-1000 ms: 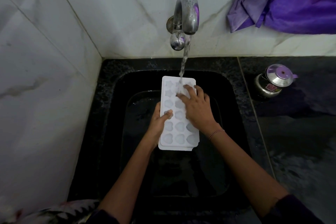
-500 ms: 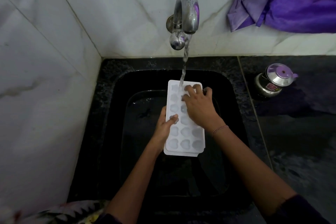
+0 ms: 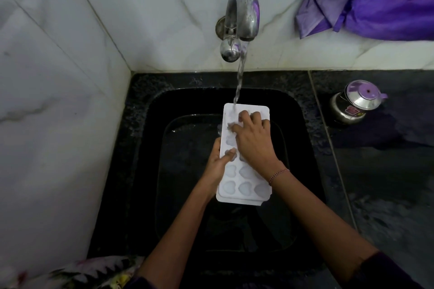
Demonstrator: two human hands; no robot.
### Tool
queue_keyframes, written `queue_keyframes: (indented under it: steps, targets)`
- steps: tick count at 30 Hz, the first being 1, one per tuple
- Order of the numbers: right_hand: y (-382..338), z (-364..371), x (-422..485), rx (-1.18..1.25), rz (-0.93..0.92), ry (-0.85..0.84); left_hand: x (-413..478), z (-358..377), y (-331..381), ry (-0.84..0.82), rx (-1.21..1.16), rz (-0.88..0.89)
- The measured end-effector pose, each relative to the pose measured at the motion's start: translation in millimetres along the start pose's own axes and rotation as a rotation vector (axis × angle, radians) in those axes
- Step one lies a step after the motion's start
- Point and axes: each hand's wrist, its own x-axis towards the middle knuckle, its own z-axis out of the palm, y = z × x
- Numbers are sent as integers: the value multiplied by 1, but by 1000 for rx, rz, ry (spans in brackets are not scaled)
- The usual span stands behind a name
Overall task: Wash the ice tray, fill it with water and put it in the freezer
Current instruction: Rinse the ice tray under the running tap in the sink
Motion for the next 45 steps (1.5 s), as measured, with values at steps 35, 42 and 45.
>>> queue_keyframes:
  steps: [35, 42, 45]
  targets:
    - [10, 8, 11, 329, -25, -19, -25, -3, -7, 101, 4, 23]
    - [10, 16, 8, 274, 202, 146, -22, -7, -1, 104, 11, 33]
    - [6, 19, 11, 211, 160, 75, -22, -9, 0, 113, 16, 31]
